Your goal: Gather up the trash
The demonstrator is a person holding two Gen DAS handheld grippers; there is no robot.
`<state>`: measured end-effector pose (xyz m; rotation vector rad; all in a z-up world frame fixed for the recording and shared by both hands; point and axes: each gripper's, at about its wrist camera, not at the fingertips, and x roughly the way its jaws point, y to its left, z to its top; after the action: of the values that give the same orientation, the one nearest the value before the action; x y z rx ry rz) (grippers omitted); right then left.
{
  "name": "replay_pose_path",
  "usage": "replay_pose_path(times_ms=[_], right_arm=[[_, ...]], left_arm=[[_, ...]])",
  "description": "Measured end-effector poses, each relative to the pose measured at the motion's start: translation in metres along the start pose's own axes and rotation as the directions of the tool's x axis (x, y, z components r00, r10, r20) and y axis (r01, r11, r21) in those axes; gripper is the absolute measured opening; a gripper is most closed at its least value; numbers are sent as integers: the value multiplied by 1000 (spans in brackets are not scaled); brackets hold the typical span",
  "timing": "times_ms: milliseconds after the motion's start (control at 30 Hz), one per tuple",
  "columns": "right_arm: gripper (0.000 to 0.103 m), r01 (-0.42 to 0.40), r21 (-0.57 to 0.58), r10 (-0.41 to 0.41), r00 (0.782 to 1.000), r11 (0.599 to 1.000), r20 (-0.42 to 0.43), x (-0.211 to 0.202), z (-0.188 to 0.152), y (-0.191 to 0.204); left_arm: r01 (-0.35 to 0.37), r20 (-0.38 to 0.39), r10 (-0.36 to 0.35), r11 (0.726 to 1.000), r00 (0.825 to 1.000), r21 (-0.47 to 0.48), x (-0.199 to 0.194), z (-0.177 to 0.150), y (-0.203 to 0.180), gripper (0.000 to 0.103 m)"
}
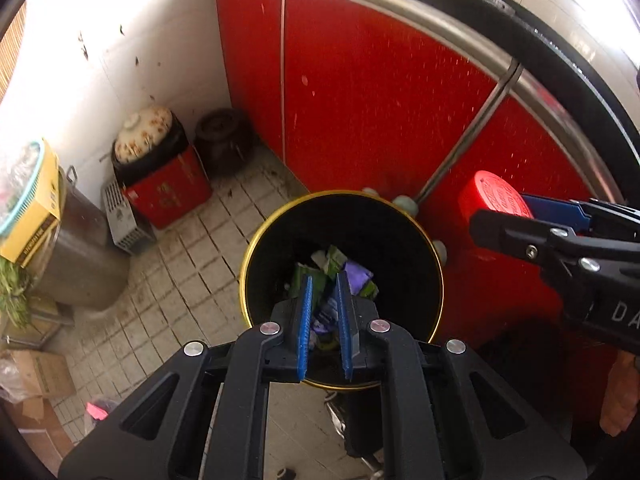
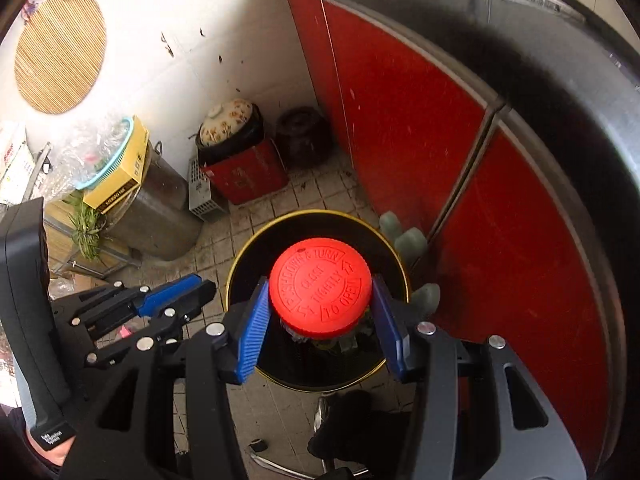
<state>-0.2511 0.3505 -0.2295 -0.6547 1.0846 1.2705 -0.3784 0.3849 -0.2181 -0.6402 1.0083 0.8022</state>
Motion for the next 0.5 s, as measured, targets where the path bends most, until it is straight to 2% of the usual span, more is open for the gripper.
replay_pose_path(times_ms=[133,333,367,400,433,467,500], right_arm=[[49,-1,3,1,1000,1000,-16,10,-3,-2],[50,-15,11,15,1000,1000,-12,10,0,-2],[54,-27,20,28,1000,999,-14,9,1,-3],[69,-45,29,45,999,999,-18,9,2,-5],[80,-45,36,45,999,998,-14,9,5,-5],[81,-44,39,44,999,998,-1,6,6,-6],[81,-50,36,50,999,998,6,5,7,-5]], left_arm=[[5,-23,-5,1000,1000,-1,12,-8,-2,12],[-5,-1,5,1000,1000,-9,15,-6,2,13],[-10,4,10,1000,1000,-16,14,-5,3,23],[-15,1,15,1000,1000,-22,13,-5,3,38],[-27,1,27,999,1000,-32,11,-6,4,80],[-32,17,33,999,999,-35,9,-5,5,91],[-38,36,39,999,999,-33,5,-5,5,91]])
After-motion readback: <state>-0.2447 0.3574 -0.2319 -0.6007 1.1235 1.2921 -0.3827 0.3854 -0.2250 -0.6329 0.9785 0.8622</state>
